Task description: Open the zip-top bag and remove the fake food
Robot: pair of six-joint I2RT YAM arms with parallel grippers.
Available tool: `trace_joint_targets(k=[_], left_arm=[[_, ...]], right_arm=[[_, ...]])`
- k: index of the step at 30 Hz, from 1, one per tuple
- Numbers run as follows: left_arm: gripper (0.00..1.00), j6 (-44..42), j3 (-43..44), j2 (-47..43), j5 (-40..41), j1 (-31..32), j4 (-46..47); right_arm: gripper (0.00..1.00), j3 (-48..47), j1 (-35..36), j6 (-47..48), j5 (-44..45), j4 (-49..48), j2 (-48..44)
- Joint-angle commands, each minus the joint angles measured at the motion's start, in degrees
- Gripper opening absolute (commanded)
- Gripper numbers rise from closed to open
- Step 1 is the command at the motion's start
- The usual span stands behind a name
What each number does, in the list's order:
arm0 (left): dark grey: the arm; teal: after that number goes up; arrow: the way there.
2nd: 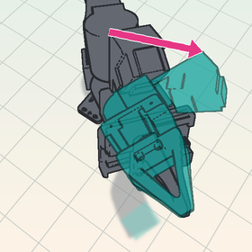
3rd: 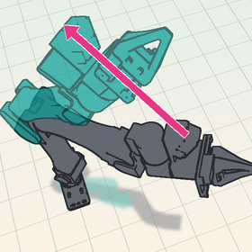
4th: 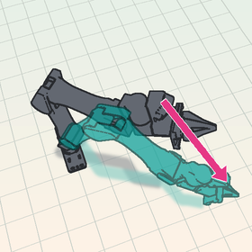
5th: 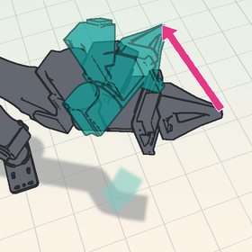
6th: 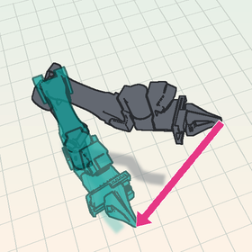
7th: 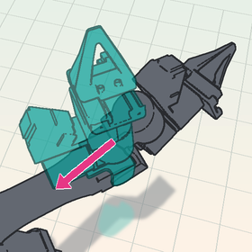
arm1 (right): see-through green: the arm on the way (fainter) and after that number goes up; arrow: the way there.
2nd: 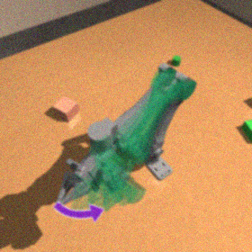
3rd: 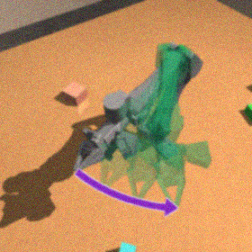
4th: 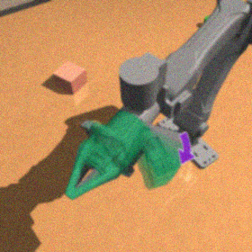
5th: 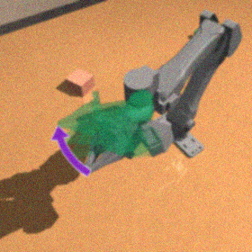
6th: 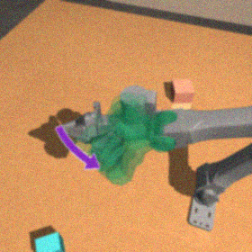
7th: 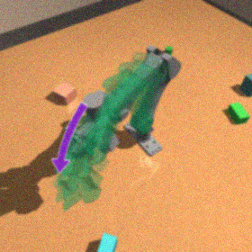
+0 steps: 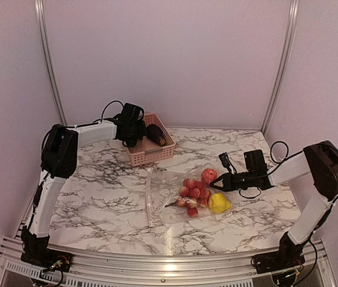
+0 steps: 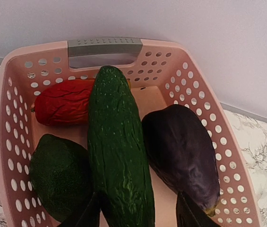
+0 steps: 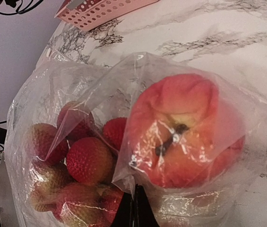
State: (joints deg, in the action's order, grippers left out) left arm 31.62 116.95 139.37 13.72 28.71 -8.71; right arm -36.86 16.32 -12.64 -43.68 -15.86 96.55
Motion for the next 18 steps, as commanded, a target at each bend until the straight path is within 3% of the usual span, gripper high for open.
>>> trace_joint_targets(k=[1,5,10,18], left_arm=[[0.61,-1.28,1.28,-0.42,-2.04,-0.50,-1.10],[0.70,-2.86,-2.61,-4.78,-3.19,-0.50,1.07],[0.72,-4.17,-10.27,-12.40,-4.51,-0.41,3.75],[0.72,-6.47,-37.08,-32.36,-11.33,-0.21,15.31]], right_arm=[[0.00,-0.14,-0.27,-0.45,-0.97,-0.53,0.57],[0.00,-0.23,0.35,-0.45,-1.06,-0.57,0.82],[0.00,-0.23,0.86,-0.45,-0.88,-0.36,0.46],[0.00,-0.54,1.84,-0.19,-0.75,0.43,-0.55]])
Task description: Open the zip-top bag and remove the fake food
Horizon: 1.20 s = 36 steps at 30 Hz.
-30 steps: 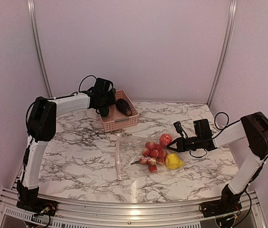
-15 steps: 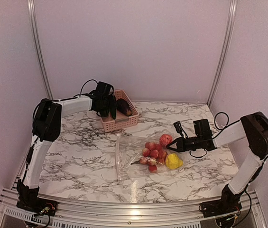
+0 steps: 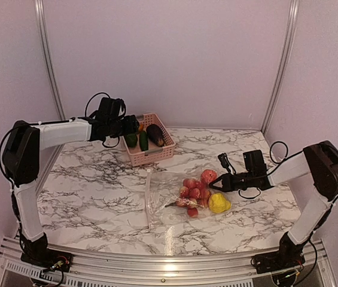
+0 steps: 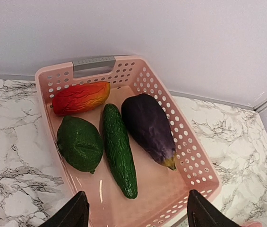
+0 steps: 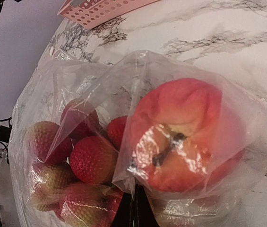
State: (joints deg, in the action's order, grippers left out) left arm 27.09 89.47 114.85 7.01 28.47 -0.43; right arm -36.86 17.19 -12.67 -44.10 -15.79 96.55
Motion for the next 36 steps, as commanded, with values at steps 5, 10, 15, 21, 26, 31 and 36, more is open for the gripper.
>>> trace_joint_targets(k=[5,10,15,21,26,31,36], left_arm=[[0.71,-1.47,-25.35,-17.78,-8.37,0.01,10.06],[0.71,0.50,-39.51,-27.26,-11.36,0.14,14.37],[0.67,2.68,-51.03,-33.87,-15.39,1.51,19.39],[0.53,2.35,-58.83,-33.27,-18.13,5.88,26.01],[0.39,0.91,-60.17,-26.95,-17.56,10.60,33.95],[0.31,-0.89,-57.80,-18.72,-19.35,15.62,39.92],[0.29,-3.65,-54.44,-14.13,-20.67,19.23,42.45]], right_arm=[[0.00,-0.76,1.74,-0.17,-0.12,0.98,-1.26],[0.00,-0.61,2.52,-0.24,0.31,1.44,-1.89],[0.00,-0.33,3.27,-0.34,0.68,1.49,-1.76],[0.00,-0.09,3.59,-0.76,0.76,0.79,-0.86],[0.00,-0.36,3.64,-0.96,0.68,0.16,0.33],[0.00,-0.94,3.72,-0.87,0.51,0.06,1.62],[0.00,-1.68,4.06,-0.78,0.33,0.23,2.64]])
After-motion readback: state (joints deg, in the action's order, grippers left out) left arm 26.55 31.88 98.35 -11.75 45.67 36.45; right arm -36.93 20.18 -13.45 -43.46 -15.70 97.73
